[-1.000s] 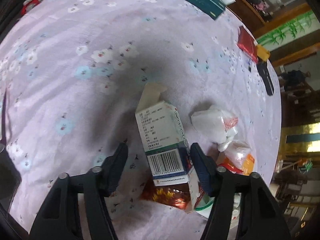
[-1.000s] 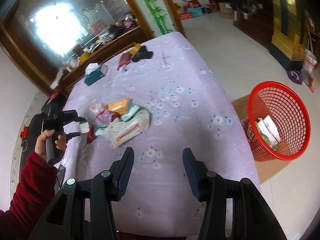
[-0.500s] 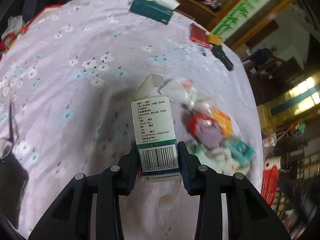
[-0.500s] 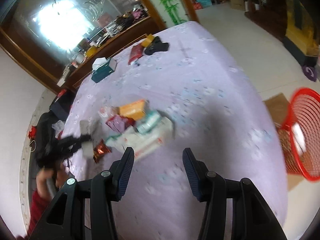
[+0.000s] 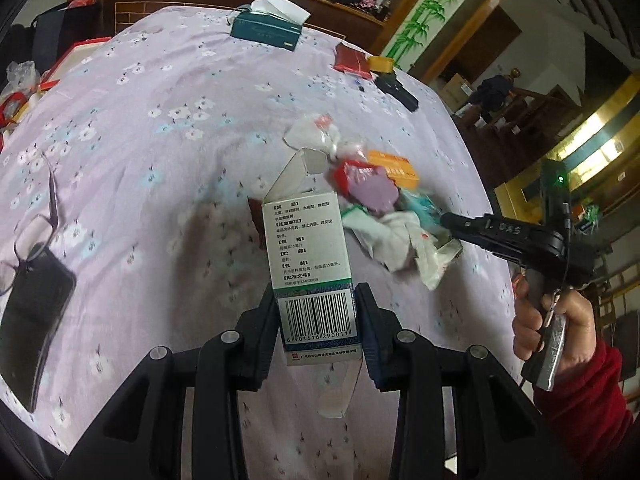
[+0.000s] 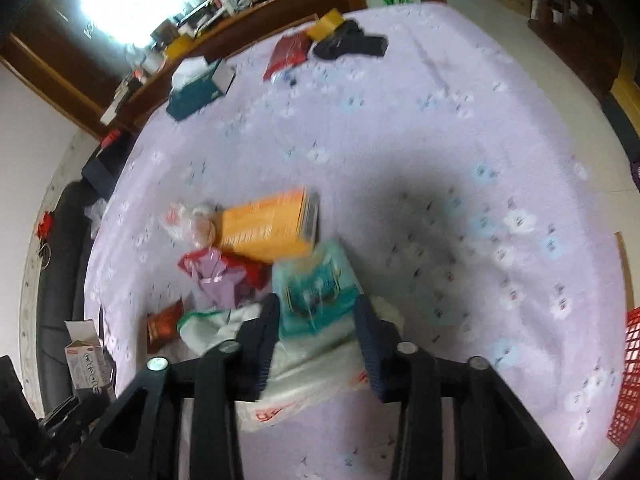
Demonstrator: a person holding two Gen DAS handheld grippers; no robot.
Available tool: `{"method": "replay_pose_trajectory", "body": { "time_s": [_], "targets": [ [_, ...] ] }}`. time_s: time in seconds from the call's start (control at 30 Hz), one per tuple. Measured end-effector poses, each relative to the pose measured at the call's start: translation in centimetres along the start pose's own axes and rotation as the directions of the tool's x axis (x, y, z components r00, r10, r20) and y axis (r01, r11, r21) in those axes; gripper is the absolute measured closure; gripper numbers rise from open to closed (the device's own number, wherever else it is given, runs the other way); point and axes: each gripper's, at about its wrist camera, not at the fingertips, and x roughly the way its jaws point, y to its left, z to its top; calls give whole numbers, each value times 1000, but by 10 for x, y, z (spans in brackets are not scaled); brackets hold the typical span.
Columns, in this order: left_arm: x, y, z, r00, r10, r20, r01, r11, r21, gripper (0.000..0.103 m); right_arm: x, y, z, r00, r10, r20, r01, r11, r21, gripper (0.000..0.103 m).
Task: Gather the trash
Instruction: 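Grasp the teal tissue pack with the right tool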
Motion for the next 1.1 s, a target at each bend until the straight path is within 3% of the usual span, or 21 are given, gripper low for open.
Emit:
{"method": "replay_pose_trajectory", "body": {
  "time_s": [0.13,0.3,0.37,0.4,0.43,0.6,0.8,0.97,1.1],
  "targets": [
    [2,-6,-8,1000,-8,-1,8,1000,6,67,1,13,-23,999,0,-37,-1,999,-48,87],
    [5,-14,-14,1000,-12,-1,12,1000,14,67,-26,17,-34,998,58,-2,-58,996,-70,87],
    [7,-16,-16,1000,-23,-8,23,1000,13,67,-34,12,-25,998,53,39,-51,998,-45,75],
    [6,-18,-17,1000,-17,-7,17,1000,19,67,-36,7,-19,998,26,58,-24,999,-38,56],
    [5,-20,-18,1000,-14,-4,14,1000,26,67,-36,3,-13,997,4,75,-2,999,-35,44],
    [1,-22,-22,1000,-4,1,4,1000,28,67,-5,-7,6,1000,-25,19,26,998,-56,43],
    [1,-22,-28,1000,7,-5,-7,1000,22,67,28,16,10,997,-81,-8,79,983,-167,43],
    [2,-23,-28,1000,7,-4,-7,1000,25,67,47,43,10,982,-190,-3,181,943,-278,43],
    [6,-26,-29,1000,0,-10,0,1000,29,67,55,39,13,971,-238,-5,228,935,-272,43]
  ]
}}
